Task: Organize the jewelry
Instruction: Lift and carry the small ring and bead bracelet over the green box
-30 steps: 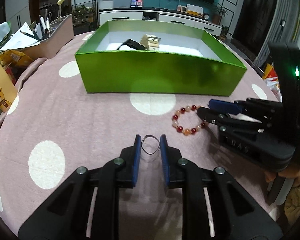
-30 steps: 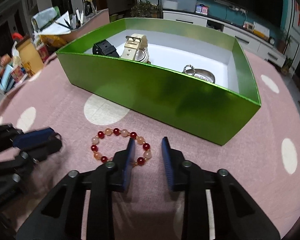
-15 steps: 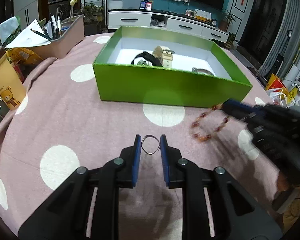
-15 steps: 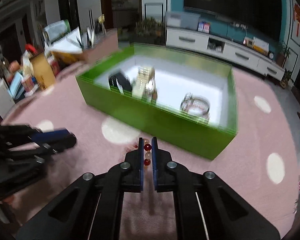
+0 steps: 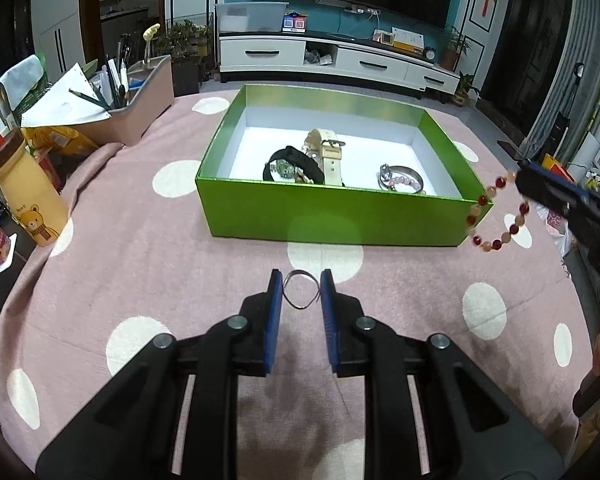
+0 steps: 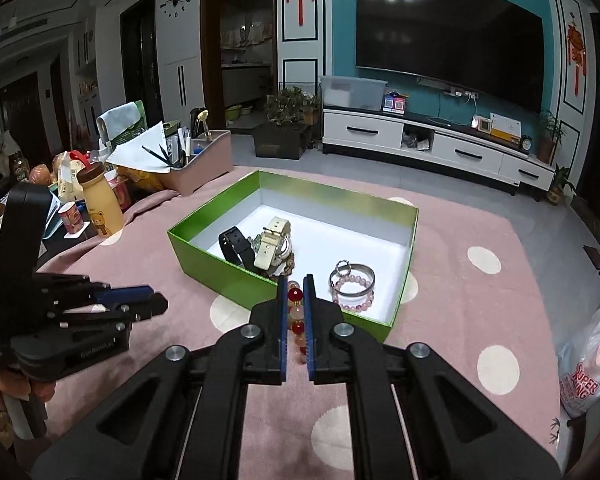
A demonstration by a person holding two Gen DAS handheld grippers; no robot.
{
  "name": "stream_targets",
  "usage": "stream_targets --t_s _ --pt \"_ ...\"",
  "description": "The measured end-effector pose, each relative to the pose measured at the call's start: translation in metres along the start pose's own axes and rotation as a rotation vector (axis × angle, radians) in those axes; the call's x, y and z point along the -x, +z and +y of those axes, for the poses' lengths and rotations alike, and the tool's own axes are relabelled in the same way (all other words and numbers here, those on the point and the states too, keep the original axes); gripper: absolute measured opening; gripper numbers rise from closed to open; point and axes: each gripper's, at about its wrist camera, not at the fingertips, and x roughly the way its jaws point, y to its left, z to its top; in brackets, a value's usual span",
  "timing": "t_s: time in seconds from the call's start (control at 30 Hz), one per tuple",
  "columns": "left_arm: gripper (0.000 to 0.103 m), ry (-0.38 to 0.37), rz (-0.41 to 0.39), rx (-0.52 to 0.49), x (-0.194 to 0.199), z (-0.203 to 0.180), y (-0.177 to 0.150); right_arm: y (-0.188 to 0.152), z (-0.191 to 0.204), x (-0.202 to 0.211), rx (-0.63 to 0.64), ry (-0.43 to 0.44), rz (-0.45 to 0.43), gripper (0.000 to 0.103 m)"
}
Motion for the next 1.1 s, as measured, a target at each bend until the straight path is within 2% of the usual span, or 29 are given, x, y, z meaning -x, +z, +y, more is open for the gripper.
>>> stream_targets --t_s 0.4,1.1 --pt "0.019 0.016 -0.030 -0.017 0.010 -0.007 0.017 -0.008 -0.009 0.007 -0.037 0.017 -0.007 0.007" --pt "0.019 0.027 -0.089 -0.038 0.006 -0.011 0.076 0.017 -0.031 -0.002 -0.054 -0.014 -0.052 0.007"
